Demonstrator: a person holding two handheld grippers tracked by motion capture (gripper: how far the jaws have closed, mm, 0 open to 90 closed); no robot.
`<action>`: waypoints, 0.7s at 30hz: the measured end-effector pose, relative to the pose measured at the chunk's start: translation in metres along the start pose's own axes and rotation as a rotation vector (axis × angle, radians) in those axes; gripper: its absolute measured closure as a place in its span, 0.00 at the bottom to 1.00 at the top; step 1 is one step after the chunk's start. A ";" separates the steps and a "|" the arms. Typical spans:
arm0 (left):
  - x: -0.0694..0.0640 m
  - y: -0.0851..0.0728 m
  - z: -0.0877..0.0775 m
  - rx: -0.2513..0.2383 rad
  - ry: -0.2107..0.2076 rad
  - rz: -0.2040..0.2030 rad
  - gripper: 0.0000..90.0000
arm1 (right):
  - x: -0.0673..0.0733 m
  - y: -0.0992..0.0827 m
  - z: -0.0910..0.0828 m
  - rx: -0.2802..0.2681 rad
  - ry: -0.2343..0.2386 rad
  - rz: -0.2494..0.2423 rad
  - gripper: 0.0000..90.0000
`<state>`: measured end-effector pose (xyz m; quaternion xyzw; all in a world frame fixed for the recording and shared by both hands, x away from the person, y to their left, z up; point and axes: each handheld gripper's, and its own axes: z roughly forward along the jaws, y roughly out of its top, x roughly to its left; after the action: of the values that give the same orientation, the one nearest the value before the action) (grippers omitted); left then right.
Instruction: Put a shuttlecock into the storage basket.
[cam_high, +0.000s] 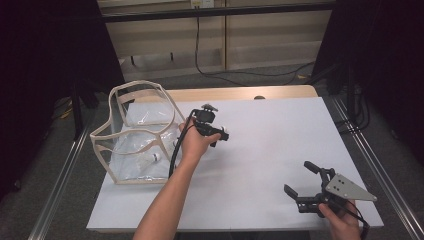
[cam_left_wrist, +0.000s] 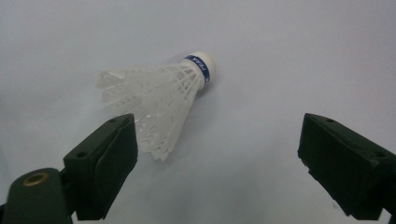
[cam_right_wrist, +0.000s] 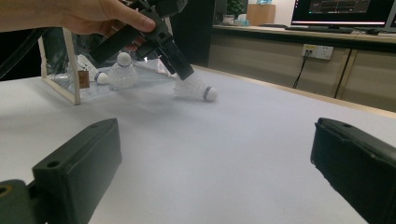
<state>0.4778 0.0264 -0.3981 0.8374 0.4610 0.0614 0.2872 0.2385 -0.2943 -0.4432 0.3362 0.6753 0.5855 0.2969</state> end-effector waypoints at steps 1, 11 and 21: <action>0.000 0.000 0.001 -0.003 0.003 -0.007 0.14 | 0.000 0.000 0.000 -0.001 0.000 0.002 0.02; 0.002 -0.001 0.006 -0.008 0.013 -0.015 0.21 | 0.000 0.000 0.000 -0.002 0.001 0.004 0.02; 0.003 -0.003 0.013 -0.007 0.018 -0.023 0.24 | 0.000 0.000 0.000 0.001 0.000 0.003 0.02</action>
<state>0.4823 0.0240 -0.4109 0.8304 0.4728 0.0672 0.2869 0.2385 -0.2944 -0.4434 0.3371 0.6752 0.5856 0.2959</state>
